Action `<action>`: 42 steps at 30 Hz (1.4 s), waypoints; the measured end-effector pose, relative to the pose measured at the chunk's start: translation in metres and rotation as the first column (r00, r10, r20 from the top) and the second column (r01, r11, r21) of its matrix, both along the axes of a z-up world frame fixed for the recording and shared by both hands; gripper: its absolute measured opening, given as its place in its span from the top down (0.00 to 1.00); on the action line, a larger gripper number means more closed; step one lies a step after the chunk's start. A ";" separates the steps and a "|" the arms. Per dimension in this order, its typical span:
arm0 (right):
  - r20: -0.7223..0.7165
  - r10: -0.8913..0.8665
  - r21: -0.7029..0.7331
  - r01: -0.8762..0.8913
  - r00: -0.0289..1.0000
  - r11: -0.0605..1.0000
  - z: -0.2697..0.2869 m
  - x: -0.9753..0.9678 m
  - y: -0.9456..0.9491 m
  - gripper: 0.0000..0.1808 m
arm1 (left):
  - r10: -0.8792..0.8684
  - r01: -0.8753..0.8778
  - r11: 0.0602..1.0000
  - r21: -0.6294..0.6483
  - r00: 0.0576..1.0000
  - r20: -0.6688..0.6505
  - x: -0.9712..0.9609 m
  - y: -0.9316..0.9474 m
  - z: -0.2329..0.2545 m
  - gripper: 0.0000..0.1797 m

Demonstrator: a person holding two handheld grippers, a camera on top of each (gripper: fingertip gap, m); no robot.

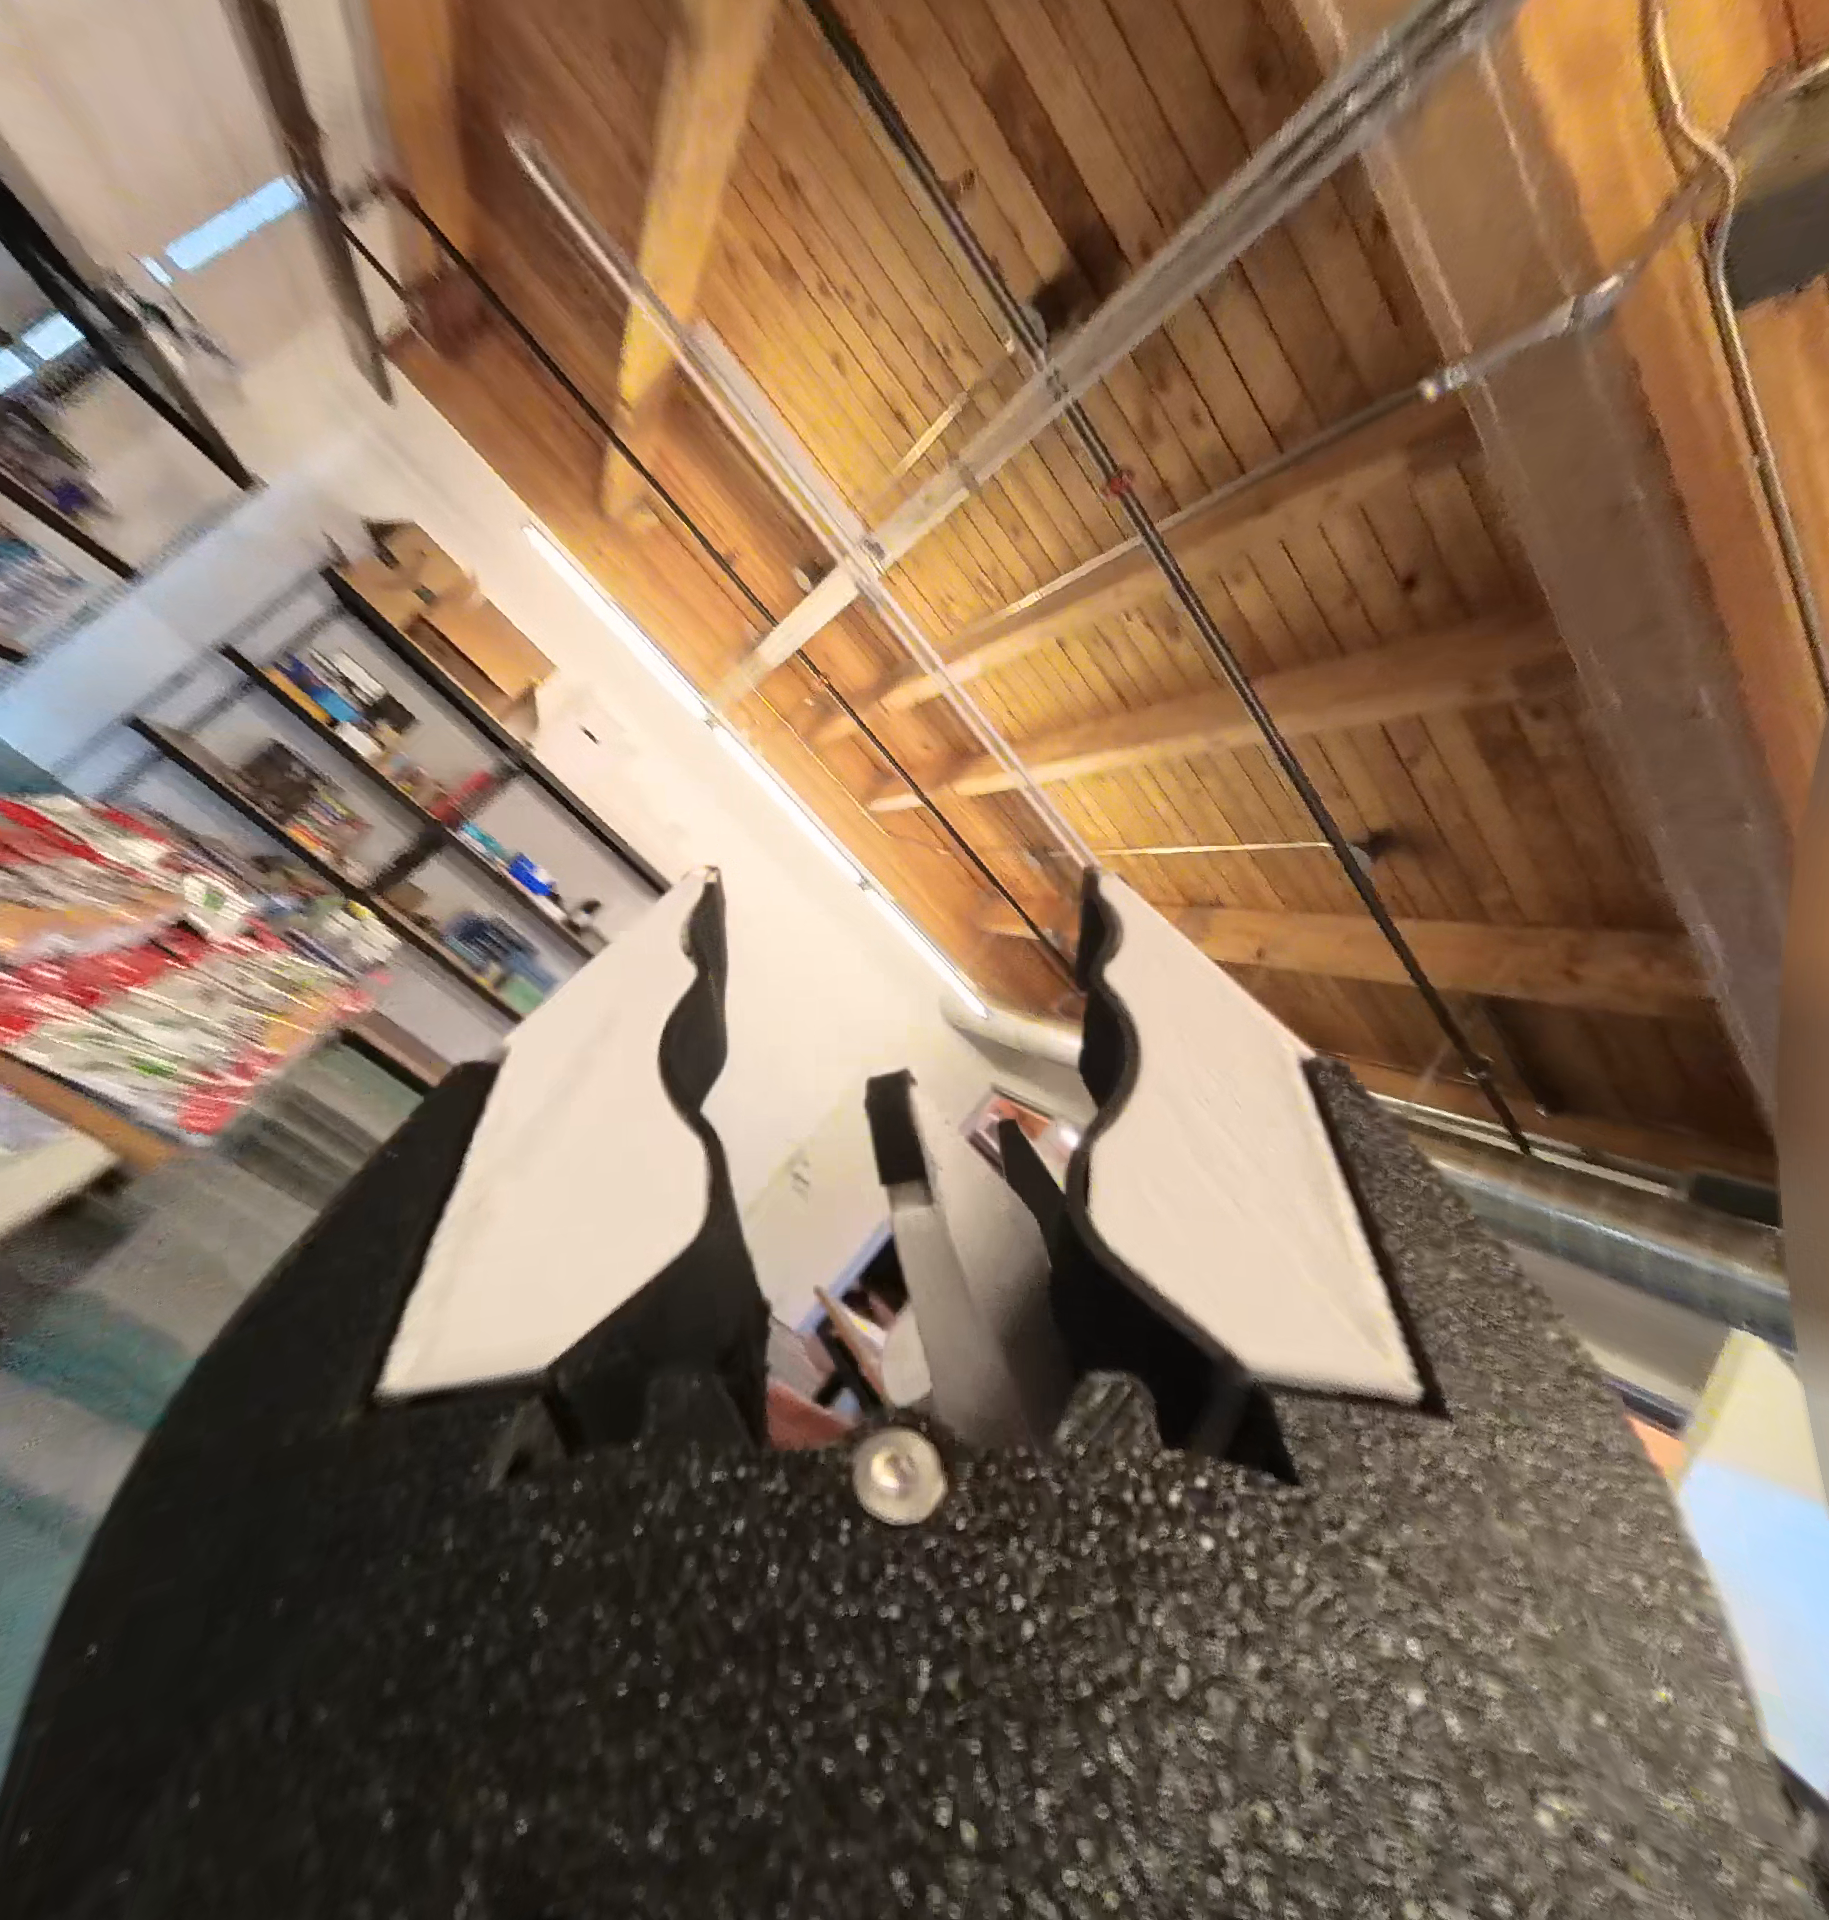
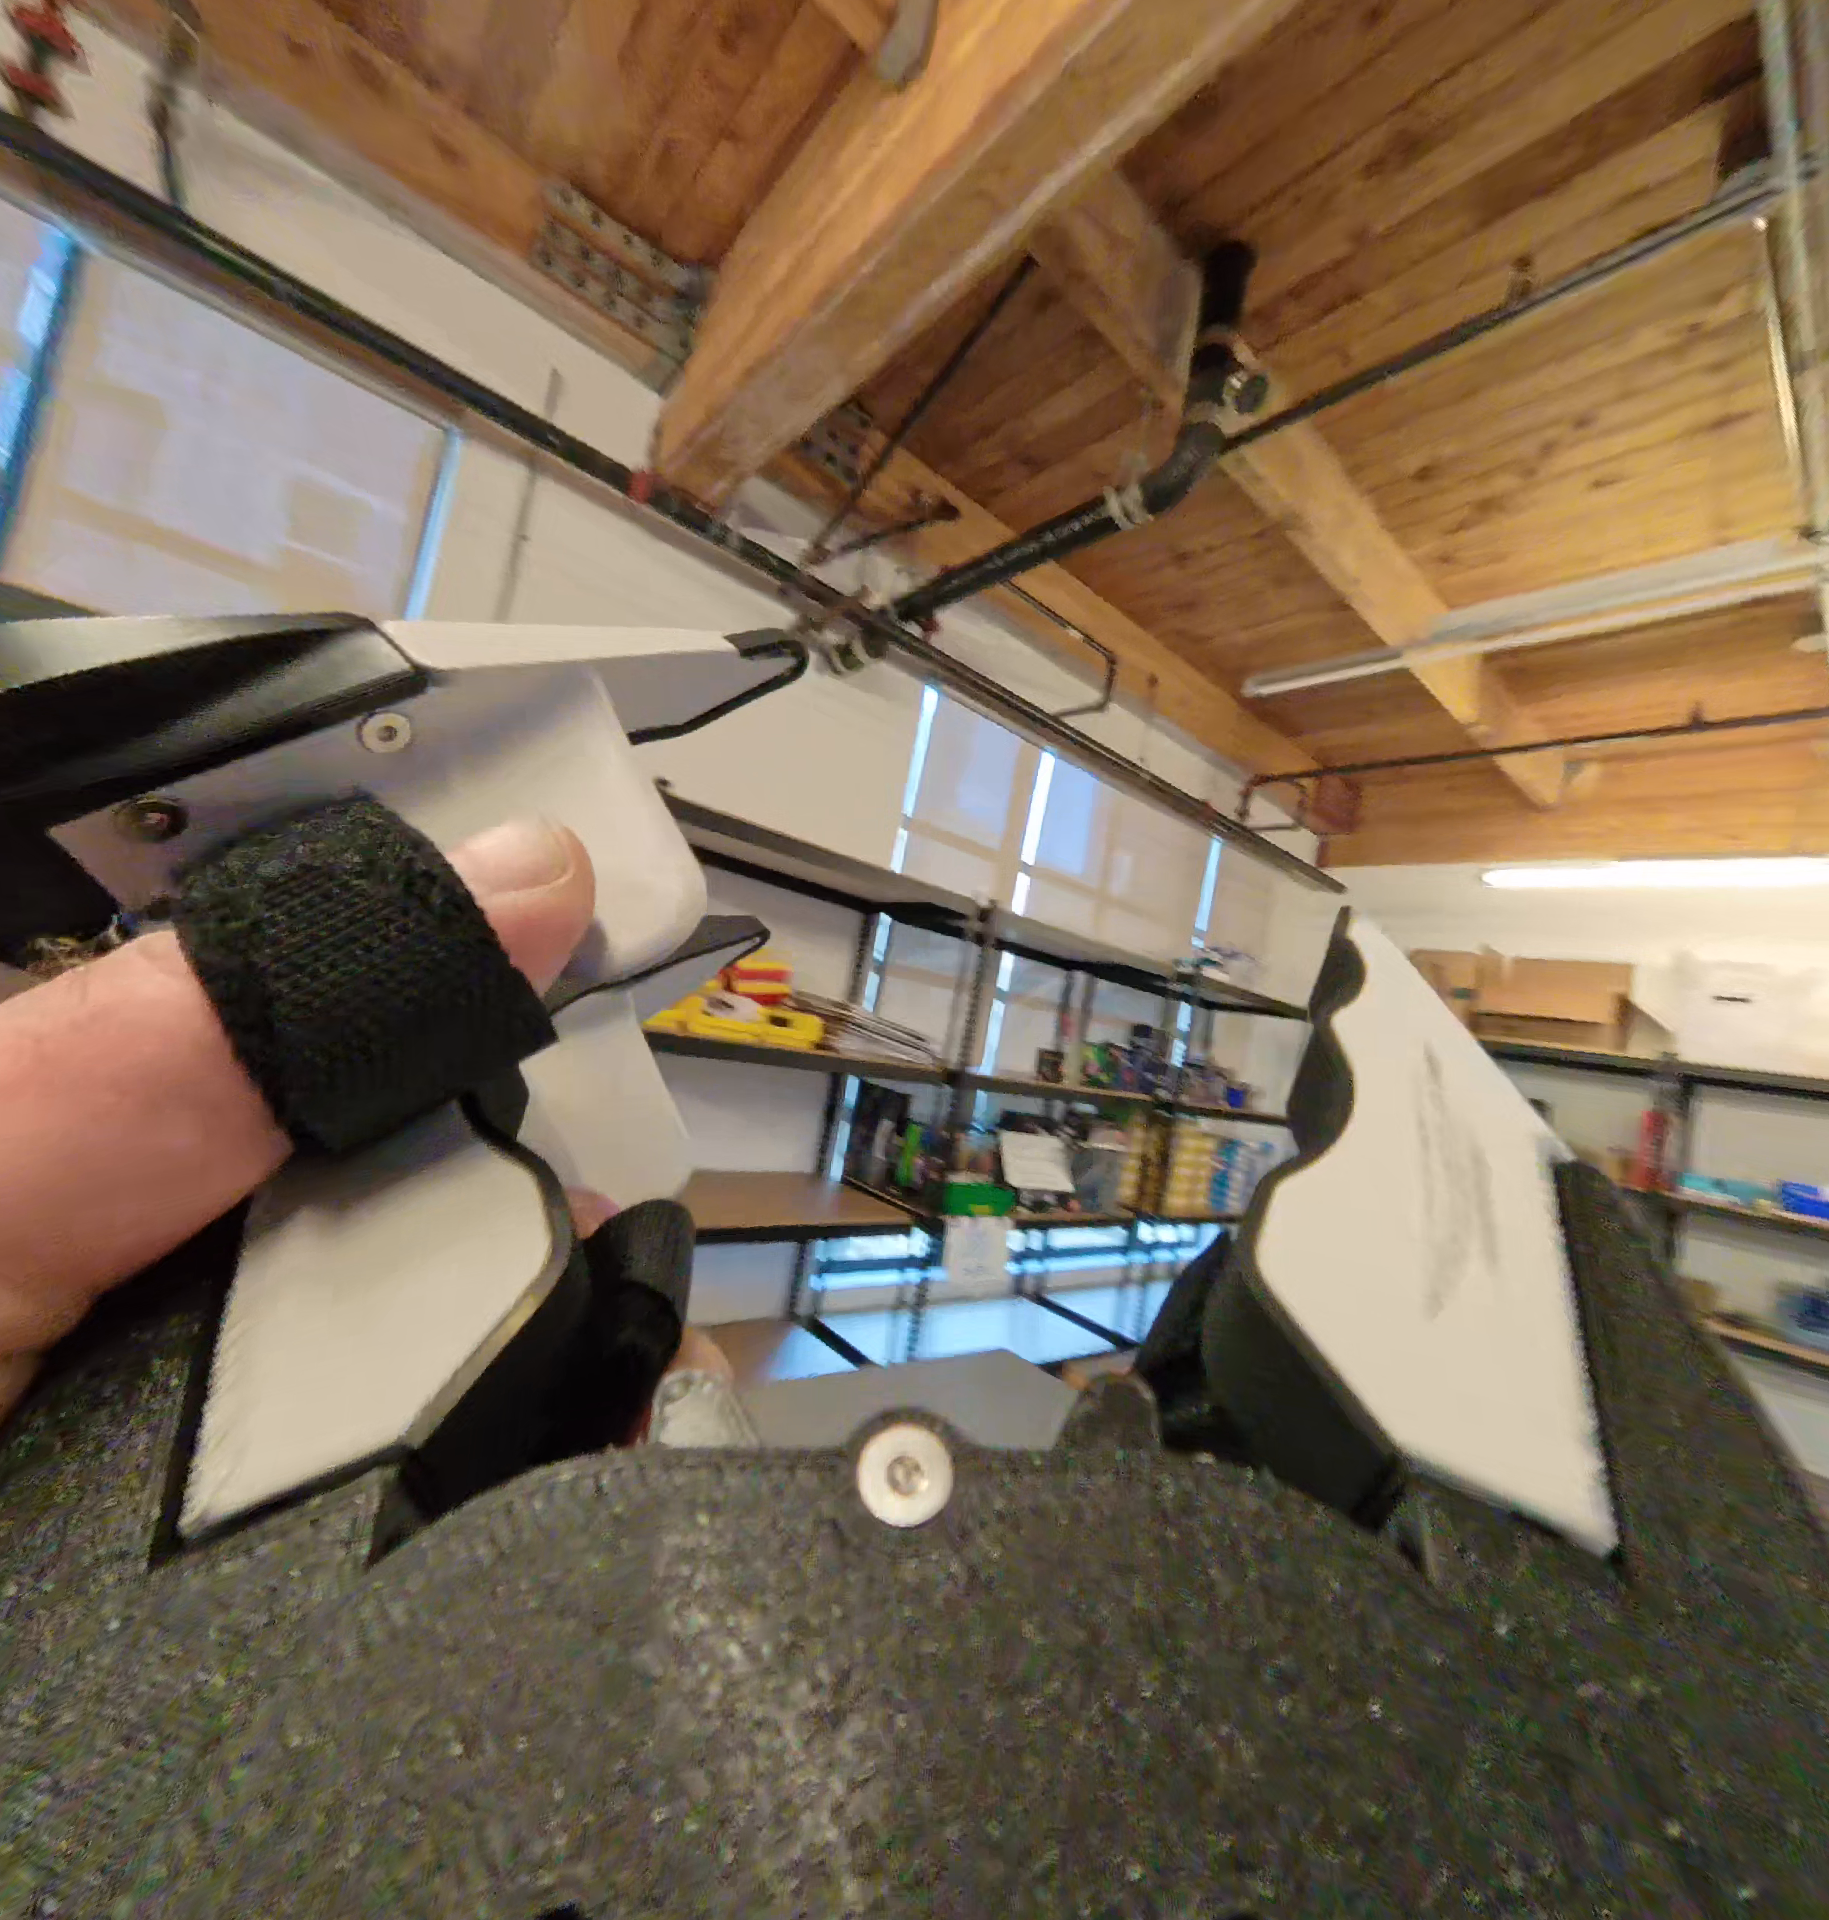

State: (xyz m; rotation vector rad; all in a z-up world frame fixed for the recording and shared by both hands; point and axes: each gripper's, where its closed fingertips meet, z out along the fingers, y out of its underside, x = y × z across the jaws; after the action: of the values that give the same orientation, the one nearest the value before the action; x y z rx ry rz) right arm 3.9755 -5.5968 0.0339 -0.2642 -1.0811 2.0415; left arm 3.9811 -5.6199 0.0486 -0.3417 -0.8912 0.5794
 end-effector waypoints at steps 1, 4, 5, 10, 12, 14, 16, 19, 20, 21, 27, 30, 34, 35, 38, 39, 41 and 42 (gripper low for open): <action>0.000 -0.038 0.007 0.038 0.999 0.999 0.004 -0.034 0.028 0.17 | -0.040 0.040 0.999 0.006 0.999 -0.003 -0.035 0.029 0.004 0.64; -0.001 -0.159 0.064 0.159 0.987 0.985 0.009 -0.129 0.105 0.19 | -0.187 0.186 0.982 0.041 0.982 0.011 -0.133 0.108 0.006 0.64; 0.001 -0.208 0.089 0.208 0.978 0.974 0.007 -0.158 0.130 0.19 | -0.246 0.245 0.968 0.057 0.969 0.018 -0.166 0.133 0.004 0.64; 0.087 -0.395 0.284 0.357 0.915 0.890 -0.037 -0.314 0.246 0.35 | -0.506 0.476 0.854 0.209 0.855 0.118 -0.333 0.264 -0.045 0.65; 0.135 -0.475 0.388 0.395 0.869 0.833 -0.064 -0.378 0.297 0.44 | -0.630 0.574 0.763 0.297 0.763 0.145 -0.401 0.326 -0.071 0.66; 0.181 -0.567 0.437 0.451 0.803 0.778 -0.086 -0.441 0.359 0.49 | -0.725 0.652 0.679 0.339 0.669 0.164 -0.464 0.394 -0.090 0.67; 0.195 -0.672 0.488 0.524 0.714 0.698 -0.097 -0.499 0.427 0.49 | -0.822 0.741 0.561 0.370 0.550 0.146 -0.523 0.469 -0.097 0.67; 0.226 -0.754 0.552 0.557 0.616 0.621 -0.099 -0.585 0.527 0.61 | -0.917 0.836 0.398 0.377 0.373 0.139 -0.605 0.582 -0.091 0.66; 0.260 -0.771 0.563 0.558 0.581 0.610 -0.097 -0.611 0.560 0.61 | -0.934 0.862 0.356 0.360 0.332 0.129 -0.628 0.614 -0.083 0.66; 0.297 -0.787 0.574 0.557 0.541 0.600 -0.093 -0.636 0.591 0.63 | -0.955 0.889 0.298 0.349 0.280 0.100 -0.651 0.645 -0.072 0.68; 0.204 -0.916 0.625 0.674 0.346 0.394 -0.061 -0.754 0.763 0.59 | -1.000 0.964 0.002 0.265 -0.006 0.031 -0.756 0.811 -0.039 0.75; 0.227 -0.927 0.589 0.716 0.298 0.374 -0.065 -0.822 0.844 0.56 | -0.995 0.972 -0.102 0.211 -0.103 -0.004 -0.819 0.885 -0.040 0.75; 0.295 -0.868 0.537 0.682 0.399 0.496 -0.073 -0.943 0.943 0.42 | -0.996 0.989 -0.086 0.123 -0.084 -0.017 -0.949 0.968 -0.043 0.82; 0.346 -0.829 0.510 0.653 0.440 0.559 -0.073 -0.985 0.965 0.41 | -0.999 0.993 -0.051 0.106 -0.051 -0.006 -0.995 0.988 -0.039 0.84; 0.517 -0.648 0.478 0.439 0.560 0.761 -0.073 -1.121 1.009 0.40 | -0.991 0.995 0.102 0.009 0.101 0.088 -1.122 1.036 -0.029 0.84; 0.560 -0.589 0.468 0.364 0.583 0.805 -0.070 -1.162 1.020 0.37 | -0.984 0.988 0.152 -0.027 0.154 0.092 -1.161 1.044 -0.022 0.86; 0.607 -0.531 0.481 0.258 0.591 0.838 -0.065 -1.237 1.048 0.30 | -0.949 0.949 0.276 -0.154 0.295 0.113 -1.233 1.055 -0.011 0.87; 0.607 -0.522 0.499 0.224 0.599 0.837 -0.063 -1.270 1.061 0.30 | -0.919 0.916 0.341 -0.210 0.371 0.129 -1.270 1.060 -0.011 0.86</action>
State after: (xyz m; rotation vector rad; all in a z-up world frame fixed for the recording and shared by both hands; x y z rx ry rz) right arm 2.7054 -4.5356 -0.0289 -1.0878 -1.6919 1.2766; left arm 2.7109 -4.5597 0.0378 -1.0037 -0.4577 -0.4176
